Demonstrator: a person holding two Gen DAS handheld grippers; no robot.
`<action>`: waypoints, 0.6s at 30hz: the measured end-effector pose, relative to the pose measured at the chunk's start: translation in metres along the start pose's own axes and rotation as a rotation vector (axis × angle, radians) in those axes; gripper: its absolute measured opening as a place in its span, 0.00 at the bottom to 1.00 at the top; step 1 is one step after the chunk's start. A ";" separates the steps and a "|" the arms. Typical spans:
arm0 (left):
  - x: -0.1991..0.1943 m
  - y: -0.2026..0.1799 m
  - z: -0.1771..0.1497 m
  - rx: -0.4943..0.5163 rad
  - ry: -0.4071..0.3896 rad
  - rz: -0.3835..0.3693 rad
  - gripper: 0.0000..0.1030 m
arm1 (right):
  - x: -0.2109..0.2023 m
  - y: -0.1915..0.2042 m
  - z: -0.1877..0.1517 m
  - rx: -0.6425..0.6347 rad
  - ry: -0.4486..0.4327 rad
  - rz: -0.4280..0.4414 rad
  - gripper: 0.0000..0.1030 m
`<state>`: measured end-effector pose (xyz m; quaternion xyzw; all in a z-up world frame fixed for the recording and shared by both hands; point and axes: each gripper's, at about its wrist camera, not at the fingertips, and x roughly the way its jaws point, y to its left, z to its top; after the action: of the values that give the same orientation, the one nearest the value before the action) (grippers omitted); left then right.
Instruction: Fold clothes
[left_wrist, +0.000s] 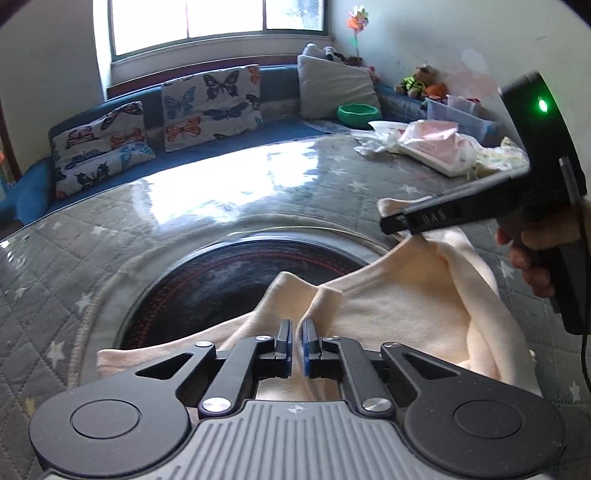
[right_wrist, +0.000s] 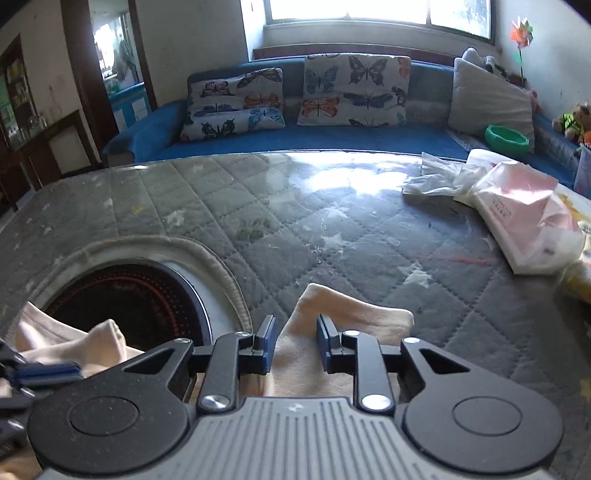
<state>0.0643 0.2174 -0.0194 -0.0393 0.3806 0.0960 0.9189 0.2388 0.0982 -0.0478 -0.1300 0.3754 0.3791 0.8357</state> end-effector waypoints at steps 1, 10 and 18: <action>-0.002 0.003 0.000 -0.013 -0.004 0.005 0.05 | -0.001 0.004 -0.001 -0.028 -0.002 -0.013 0.21; -0.037 0.039 -0.002 -0.127 -0.071 0.034 0.04 | -0.035 -0.004 -0.010 -0.072 -0.082 -0.116 0.04; -0.032 0.008 -0.007 -0.031 -0.028 -0.041 0.11 | -0.123 -0.037 -0.031 -0.039 -0.221 -0.193 0.04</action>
<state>0.0361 0.2200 -0.0017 -0.0602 0.3651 0.0836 0.9252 0.1963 -0.0084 0.0180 -0.1392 0.2594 0.3161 0.9019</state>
